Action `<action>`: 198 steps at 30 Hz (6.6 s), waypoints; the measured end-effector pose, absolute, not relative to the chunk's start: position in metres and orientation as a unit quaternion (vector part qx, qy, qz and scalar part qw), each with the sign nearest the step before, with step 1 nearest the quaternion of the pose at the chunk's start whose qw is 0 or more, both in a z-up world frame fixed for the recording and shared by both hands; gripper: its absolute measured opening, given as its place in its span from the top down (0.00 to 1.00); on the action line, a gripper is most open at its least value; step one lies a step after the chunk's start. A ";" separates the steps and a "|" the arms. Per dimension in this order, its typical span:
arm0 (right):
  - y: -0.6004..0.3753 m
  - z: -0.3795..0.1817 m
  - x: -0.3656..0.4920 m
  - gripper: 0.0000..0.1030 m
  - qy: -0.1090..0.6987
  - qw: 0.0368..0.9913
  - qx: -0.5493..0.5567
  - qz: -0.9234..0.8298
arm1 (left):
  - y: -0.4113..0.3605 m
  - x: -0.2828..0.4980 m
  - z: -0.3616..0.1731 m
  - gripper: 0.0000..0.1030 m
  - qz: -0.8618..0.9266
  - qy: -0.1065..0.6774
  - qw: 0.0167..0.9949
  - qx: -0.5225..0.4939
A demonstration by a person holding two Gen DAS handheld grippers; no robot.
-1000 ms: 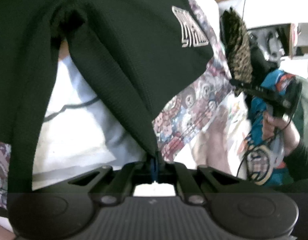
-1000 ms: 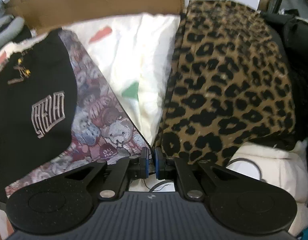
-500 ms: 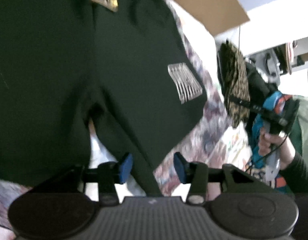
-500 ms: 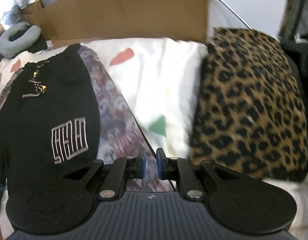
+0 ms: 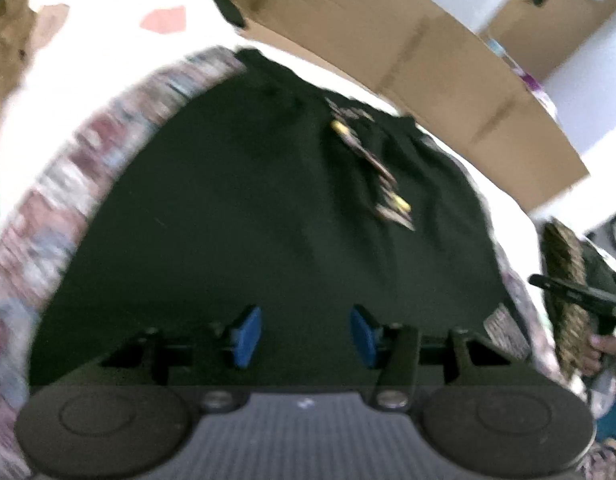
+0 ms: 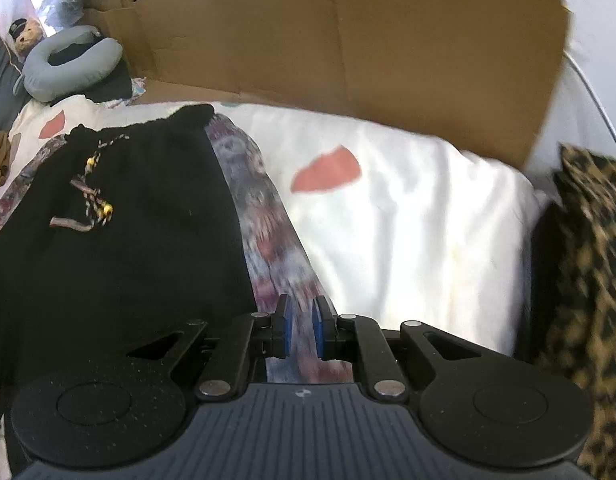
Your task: Fold clothes
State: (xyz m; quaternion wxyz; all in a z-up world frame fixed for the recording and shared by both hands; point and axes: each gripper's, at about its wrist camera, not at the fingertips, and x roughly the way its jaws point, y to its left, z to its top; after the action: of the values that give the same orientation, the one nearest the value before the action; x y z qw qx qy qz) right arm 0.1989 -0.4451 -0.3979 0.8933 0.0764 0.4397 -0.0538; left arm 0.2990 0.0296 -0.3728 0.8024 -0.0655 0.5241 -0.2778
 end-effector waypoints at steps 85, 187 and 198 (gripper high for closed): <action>-0.338 -0.429 0.301 0.40 0.438 0.898 0.020 0.039 | 0.007 0.383 -0.409 0.37 -0.191 0.448 0.873 0.020; -0.306 -0.423 0.095 0.25 0.535 0.844 0.025 0.015 | 0.212 0.201 -0.408 0.67 -0.058 0.523 0.848 0.062; -0.308 -0.417 0.094 0.25 0.540 0.841 0.029 0.021 | 0.202 0.194 -0.379 0.92 -0.061 0.536 0.840 0.051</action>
State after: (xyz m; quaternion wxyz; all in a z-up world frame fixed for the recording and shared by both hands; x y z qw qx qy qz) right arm 0.0943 -0.3076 -0.4167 0.8409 0.0295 0.5399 0.0210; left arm 0.1941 0.2019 -0.3786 0.8404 0.0514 0.5360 -0.0612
